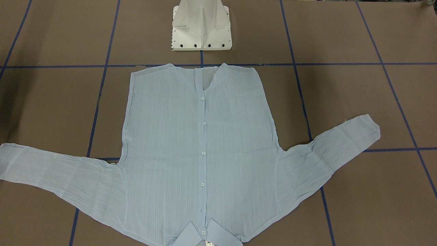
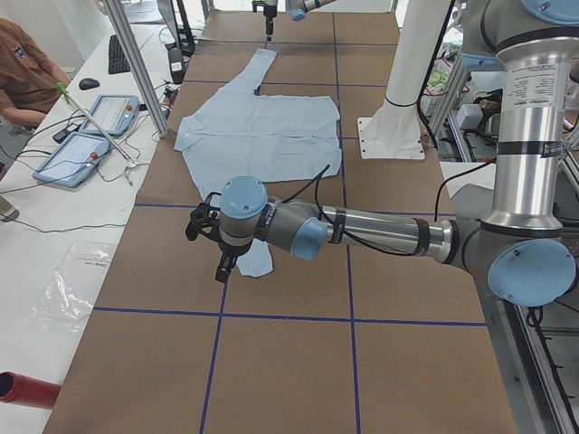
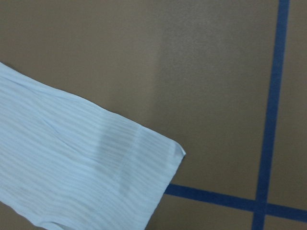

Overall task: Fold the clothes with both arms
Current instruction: 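Move the right gripper toward the cuff of the sleeve nearest it, then grasp the sleeve cuff with the right gripper and lift it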

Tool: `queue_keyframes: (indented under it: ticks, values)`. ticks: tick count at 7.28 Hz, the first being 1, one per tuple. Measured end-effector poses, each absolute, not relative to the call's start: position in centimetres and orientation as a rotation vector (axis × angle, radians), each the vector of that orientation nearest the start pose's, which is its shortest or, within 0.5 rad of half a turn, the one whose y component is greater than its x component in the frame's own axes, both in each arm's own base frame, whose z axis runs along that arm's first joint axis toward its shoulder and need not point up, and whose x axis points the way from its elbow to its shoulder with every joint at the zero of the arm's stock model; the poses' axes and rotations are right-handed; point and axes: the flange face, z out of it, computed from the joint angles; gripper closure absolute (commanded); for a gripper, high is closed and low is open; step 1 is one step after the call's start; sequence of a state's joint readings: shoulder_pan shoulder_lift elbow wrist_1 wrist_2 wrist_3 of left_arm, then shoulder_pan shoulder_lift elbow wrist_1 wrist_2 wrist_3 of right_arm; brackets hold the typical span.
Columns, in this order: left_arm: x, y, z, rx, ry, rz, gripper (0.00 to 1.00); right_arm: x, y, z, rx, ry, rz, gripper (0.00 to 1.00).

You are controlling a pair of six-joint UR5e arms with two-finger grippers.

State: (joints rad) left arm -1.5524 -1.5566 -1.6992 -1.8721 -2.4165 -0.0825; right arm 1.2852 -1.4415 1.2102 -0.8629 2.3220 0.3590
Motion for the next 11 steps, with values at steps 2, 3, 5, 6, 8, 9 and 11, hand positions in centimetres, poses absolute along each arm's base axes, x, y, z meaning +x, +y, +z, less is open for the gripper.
queue_keyframes:
  ticks: [2,3,5,6,8,9,11]
  values:
    - [-5.0,-50.2,56.4,0.351,0.850,0.116,0.00,-12.1,-55.1,69.5,0.169,-0.841,-0.132,0.05]
    - [-5.0,-50.2,56.4,0.352,0.850,0.115,0.00,-12.7,-54.9,69.9,0.155,-0.839,-0.138,0.16]
    - [-4.9,-50.3,56.3,0.353,0.852,0.116,0.00,-13.7,-54.7,70.1,0.139,-0.840,-0.149,0.50]
    - [-5.0,-50.3,56.3,0.353,0.852,0.116,0.00,-13.8,-54.7,70.1,0.138,-0.840,-0.153,0.65]
    - [-5.0,-50.3,56.4,0.352,0.853,0.115,0.00,-13.9,-54.7,70.2,0.136,-0.838,-0.158,0.66]
    - [-5.0,-50.3,56.4,0.352,0.853,0.115,0.00,-13.9,-54.7,70.2,0.135,-0.837,-0.158,0.68]
    - [-4.9,-50.3,56.4,0.351,0.856,0.116,0.00,-13.9,-54.7,70.2,0.133,-0.837,-0.158,0.83]
